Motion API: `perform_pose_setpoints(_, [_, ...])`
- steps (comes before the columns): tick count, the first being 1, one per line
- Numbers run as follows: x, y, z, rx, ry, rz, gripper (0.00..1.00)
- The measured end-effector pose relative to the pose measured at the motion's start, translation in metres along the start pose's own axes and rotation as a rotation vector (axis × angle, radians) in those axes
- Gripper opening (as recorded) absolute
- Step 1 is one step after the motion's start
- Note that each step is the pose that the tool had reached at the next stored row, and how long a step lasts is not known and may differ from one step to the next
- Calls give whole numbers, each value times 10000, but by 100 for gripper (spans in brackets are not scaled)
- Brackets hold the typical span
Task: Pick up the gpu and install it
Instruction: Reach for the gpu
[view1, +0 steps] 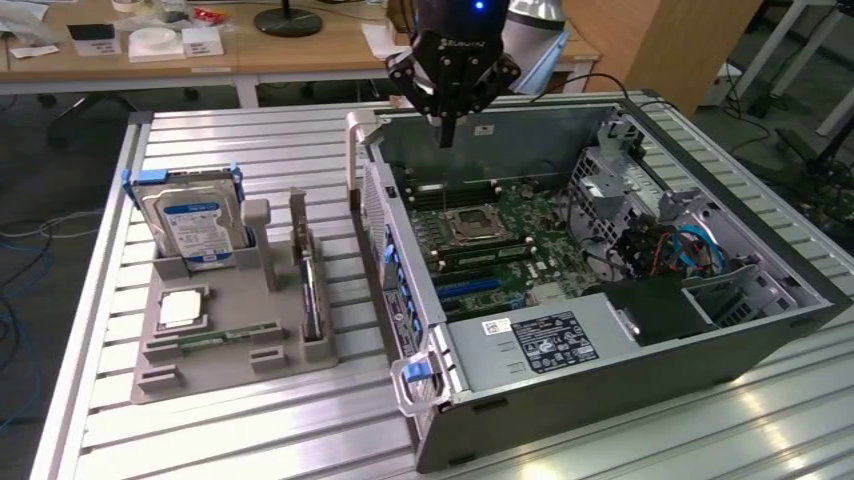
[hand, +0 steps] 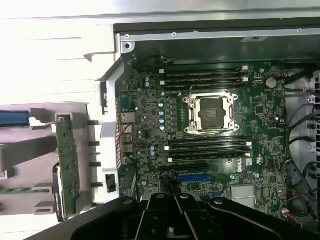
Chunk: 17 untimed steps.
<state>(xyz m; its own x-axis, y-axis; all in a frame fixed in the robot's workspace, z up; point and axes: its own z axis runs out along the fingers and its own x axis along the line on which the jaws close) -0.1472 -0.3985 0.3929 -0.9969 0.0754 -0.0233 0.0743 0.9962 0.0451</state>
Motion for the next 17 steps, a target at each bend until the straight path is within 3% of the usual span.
perform_pose_setpoints(9, [183, -11, 2, 0, 0, 0, 11])
perform_pose_setpoints(17, [427, -24, 3, 0, -1, -2, 11])
